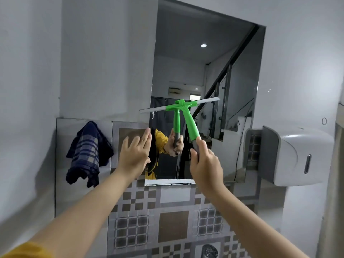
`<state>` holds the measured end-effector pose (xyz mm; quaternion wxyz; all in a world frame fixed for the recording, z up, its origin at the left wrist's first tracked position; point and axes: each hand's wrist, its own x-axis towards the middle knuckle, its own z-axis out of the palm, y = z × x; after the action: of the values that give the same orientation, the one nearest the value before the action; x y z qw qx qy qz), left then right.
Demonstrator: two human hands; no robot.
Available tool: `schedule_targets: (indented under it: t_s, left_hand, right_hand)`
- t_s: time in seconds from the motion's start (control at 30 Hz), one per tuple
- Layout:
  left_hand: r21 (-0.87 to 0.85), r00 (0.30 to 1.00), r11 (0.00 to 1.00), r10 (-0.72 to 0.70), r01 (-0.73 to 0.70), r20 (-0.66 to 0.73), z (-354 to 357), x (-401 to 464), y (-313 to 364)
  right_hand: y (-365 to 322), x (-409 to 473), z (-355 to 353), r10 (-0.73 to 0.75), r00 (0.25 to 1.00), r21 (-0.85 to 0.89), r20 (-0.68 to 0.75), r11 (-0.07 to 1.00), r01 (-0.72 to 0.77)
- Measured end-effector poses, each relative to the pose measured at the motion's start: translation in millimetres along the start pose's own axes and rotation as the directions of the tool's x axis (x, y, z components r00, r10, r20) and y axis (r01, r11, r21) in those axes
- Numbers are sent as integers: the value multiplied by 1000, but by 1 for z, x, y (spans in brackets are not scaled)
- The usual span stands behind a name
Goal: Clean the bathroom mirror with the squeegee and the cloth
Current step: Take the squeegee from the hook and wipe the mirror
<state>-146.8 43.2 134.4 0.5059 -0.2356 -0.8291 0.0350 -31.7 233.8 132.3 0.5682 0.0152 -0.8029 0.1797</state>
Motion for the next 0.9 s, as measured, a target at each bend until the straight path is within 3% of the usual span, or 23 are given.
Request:
schedule_targets:
  t_s: [0.23, 0.5, 0.67, 0.9]
  left_hand:
    - [-21, 1000, 1000, 0, 0, 6, 10, -20, 12]
    - [112, 997, 992, -63, 57, 49, 8, -19, 22]
    - [144, 988, 983, -128, 115, 90, 2, -16, 33]
    - [220, 973, 963, -188, 156, 136, -1, -14, 45]
  right_hand:
    - [53, 12, -11, -162, 986, -168, 36, 972, 165]
    - [103, 30, -26, -352, 934, -235, 62, 904, 356]
    - [141, 43, -37, -472, 879, -206, 67, 855, 475]
    - [202, 41, -60, -529, 846, -182, 74, 827, 532]
